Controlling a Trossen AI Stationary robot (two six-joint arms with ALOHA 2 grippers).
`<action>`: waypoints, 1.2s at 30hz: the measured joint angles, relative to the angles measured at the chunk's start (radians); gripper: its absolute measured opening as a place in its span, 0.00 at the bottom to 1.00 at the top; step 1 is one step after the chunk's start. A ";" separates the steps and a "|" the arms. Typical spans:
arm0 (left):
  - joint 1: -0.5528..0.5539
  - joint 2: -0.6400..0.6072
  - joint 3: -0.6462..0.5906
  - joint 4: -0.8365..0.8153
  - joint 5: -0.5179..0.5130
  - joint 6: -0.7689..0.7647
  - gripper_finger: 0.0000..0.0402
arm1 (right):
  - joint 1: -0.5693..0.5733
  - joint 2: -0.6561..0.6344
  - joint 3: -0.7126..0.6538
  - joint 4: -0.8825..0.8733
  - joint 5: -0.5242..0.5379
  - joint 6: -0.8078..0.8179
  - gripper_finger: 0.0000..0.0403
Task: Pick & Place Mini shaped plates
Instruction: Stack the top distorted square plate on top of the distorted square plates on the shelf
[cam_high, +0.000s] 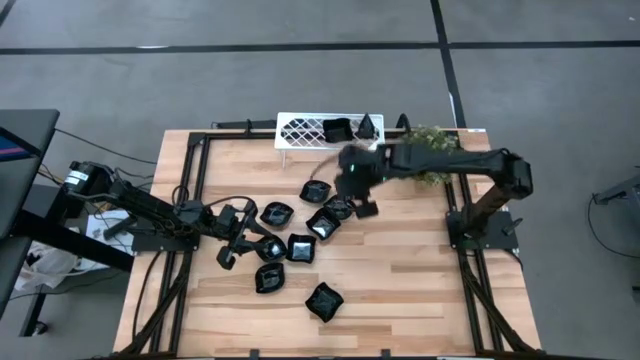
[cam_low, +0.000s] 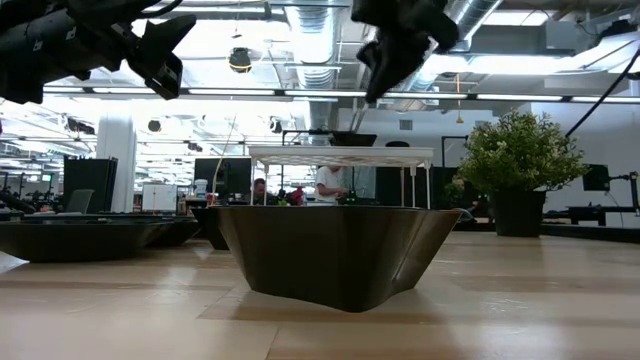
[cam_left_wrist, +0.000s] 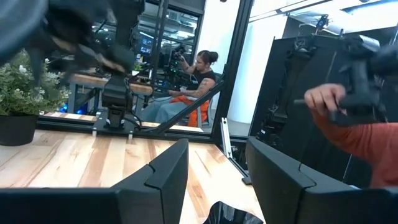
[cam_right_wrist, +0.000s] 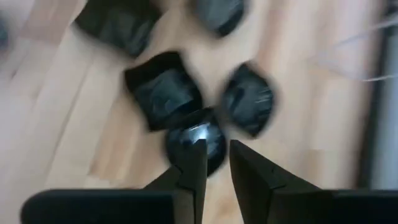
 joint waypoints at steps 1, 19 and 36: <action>0.000 0.000 0.000 0.000 0.000 0.000 0.41 | 0.022 0.003 -0.030 0.005 0.001 0.000 0.16; 0.000 0.000 0.000 0.006 0.000 0.000 0.41 | 0.275 0.003 -0.314 0.452 0.109 0.064 0.15; 0.000 -0.001 0.000 0.017 0.000 0.000 0.41 | 0.253 0.124 -0.312 0.517 0.034 0.066 0.19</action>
